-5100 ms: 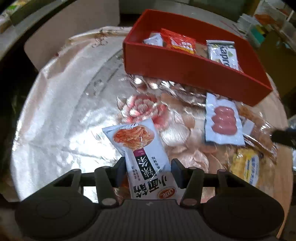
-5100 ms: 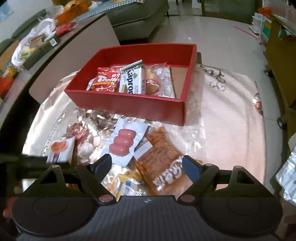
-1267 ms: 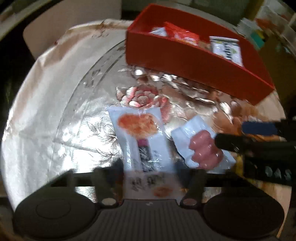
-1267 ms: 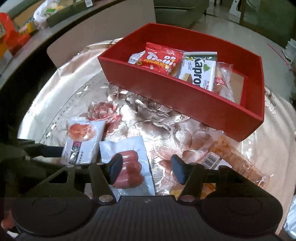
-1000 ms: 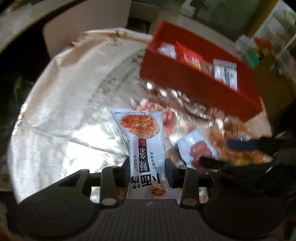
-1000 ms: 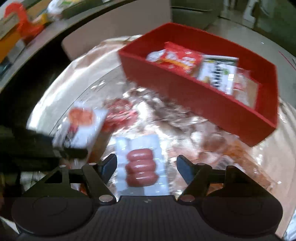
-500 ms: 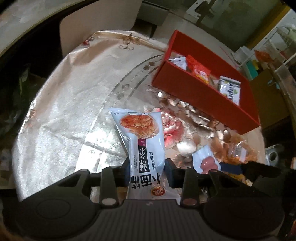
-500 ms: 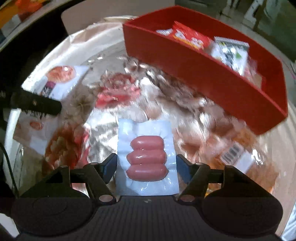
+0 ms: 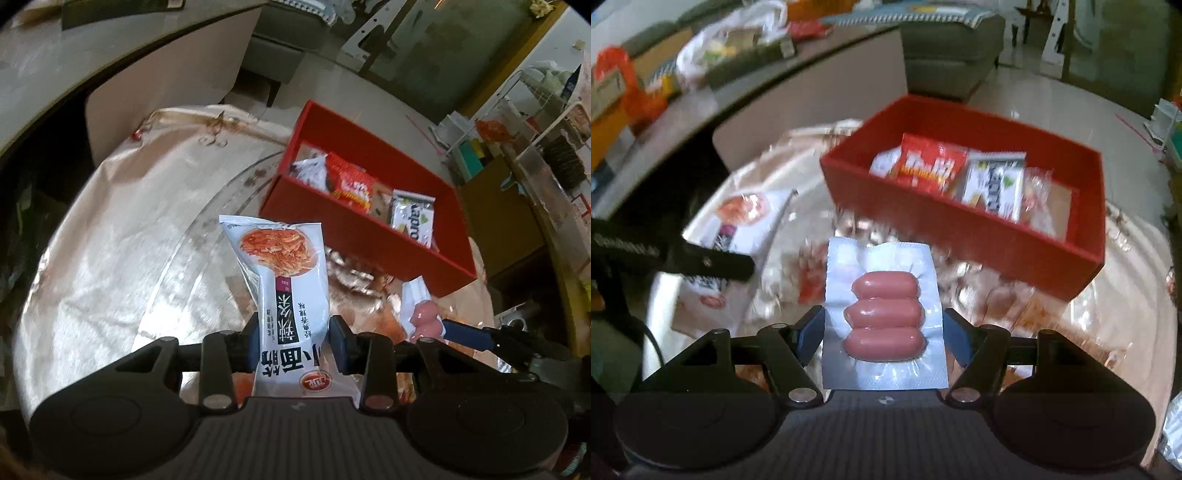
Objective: Organize snacks
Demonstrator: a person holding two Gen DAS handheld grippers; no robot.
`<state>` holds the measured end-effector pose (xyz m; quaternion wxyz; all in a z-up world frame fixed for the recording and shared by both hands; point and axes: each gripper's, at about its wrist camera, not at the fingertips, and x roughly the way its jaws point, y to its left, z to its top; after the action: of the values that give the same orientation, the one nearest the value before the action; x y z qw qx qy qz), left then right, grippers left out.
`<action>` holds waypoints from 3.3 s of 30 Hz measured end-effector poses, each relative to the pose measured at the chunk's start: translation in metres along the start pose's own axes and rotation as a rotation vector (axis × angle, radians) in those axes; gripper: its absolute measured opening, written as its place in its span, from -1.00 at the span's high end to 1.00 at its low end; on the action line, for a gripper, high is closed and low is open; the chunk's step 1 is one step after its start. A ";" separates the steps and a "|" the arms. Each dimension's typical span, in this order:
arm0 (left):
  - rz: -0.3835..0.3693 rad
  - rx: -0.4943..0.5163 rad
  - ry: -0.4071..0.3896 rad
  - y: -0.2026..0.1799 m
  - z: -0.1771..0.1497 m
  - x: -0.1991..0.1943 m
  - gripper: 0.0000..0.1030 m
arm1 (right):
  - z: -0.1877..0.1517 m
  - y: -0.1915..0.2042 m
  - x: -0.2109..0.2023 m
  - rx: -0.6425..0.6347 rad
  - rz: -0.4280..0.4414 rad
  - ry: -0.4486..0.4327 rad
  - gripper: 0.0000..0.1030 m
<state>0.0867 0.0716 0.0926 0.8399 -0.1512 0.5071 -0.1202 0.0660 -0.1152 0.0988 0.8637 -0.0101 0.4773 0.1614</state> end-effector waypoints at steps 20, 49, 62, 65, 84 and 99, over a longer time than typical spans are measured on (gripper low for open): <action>0.043 0.177 -0.107 -0.064 0.017 0.015 0.39 | 0.021 -0.035 -0.025 0.097 -0.014 -0.133 -0.44; 0.093 0.237 -0.152 -0.091 0.045 0.047 0.39 | 0.043 -0.074 -0.021 0.180 -0.056 -0.191 -0.44; 0.117 0.237 -0.172 -0.089 0.061 0.059 0.39 | 0.048 -0.088 -0.014 0.208 -0.077 -0.194 -0.44; 0.120 0.239 -0.175 -0.090 0.064 0.062 0.39 | 0.050 -0.091 -0.010 0.212 -0.081 -0.190 -0.44; 0.151 0.263 -0.157 -0.098 0.086 0.102 0.39 | 0.066 -0.112 0.024 0.242 -0.095 -0.161 -0.44; 0.158 0.261 -0.148 -0.097 0.101 0.122 0.39 | 0.072 -0.118 0.050 0.246 -0.116 -0.128 -0.44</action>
<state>0.2275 -0.0481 0.0737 0.8944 -0.0091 0.4341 -0.1070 0.1835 -0.2010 0.0808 0.8949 0.0788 0.4361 0.0519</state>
